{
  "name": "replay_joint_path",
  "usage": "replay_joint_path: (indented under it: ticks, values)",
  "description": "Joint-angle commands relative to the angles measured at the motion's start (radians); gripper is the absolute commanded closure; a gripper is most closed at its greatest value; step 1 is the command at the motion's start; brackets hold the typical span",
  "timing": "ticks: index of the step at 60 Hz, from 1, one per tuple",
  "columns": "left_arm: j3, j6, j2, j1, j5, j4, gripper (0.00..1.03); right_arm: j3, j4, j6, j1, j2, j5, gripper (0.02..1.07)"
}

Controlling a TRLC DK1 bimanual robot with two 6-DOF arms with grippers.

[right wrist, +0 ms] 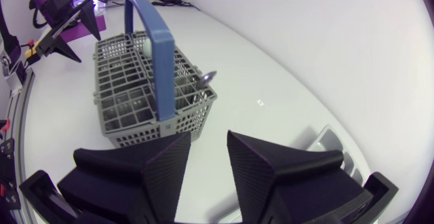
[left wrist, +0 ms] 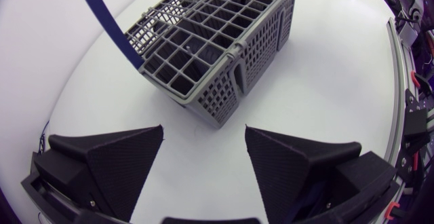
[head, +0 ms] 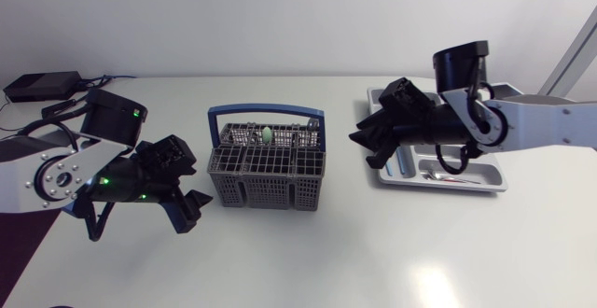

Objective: Unload the cutlery basket into the drawer organizer.

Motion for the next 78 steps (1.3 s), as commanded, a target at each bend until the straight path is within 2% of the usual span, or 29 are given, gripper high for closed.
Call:
replay_joint_path:
  ticks: [1, 7, 20, 27, 38, 51, 78]
  values:
    - [-0.023, -0.027, 0.028, 0.013, 0.004, 0.017, 0.05, 0.063, 0.016, 0.040, -0.009, 0.119, -0.004, 0.57]
    - [-0.024, -0.039, 0.036, 0.019, 0.006, 0.028, 0.05, 0.146, 0.045, 0.075, -0.009, 0.223, -0.004, 0.65]
    - [-0.043, -0.054, 0.062, 0.022, 0.016, 0.072, 0.05, 0.367, 0.036, 0.178, -0.006, 0.396, -0.007, 0.70]
    - [-0.040, -0.067, 0.082, 0.025, 0.018, 0.097, 0.05, 0.486, 0.001, 0.218, 0.005, 0.488, -0.024, 0.70]
    - [-0.027, -0.085, 0.119, 0.042, 0.018, 0.151, 0.05, 0.620, -0.122, 0.236, 0.021, 0.593, -0.119, 0.70]
    - [-0.004, -0.099, 0.163, 0.059, 0.035, 0.207, 0.05, 0.597, -0.200, 0.186, 0.023, 0.588, -0.188, 0.76]
    - [0.115, -0.105, 0.307, 0.101, 0.038, 0.289, 0.05, 0.314, -0.191, 0.124, 0.041, 0.383, -0.254, 0.76]
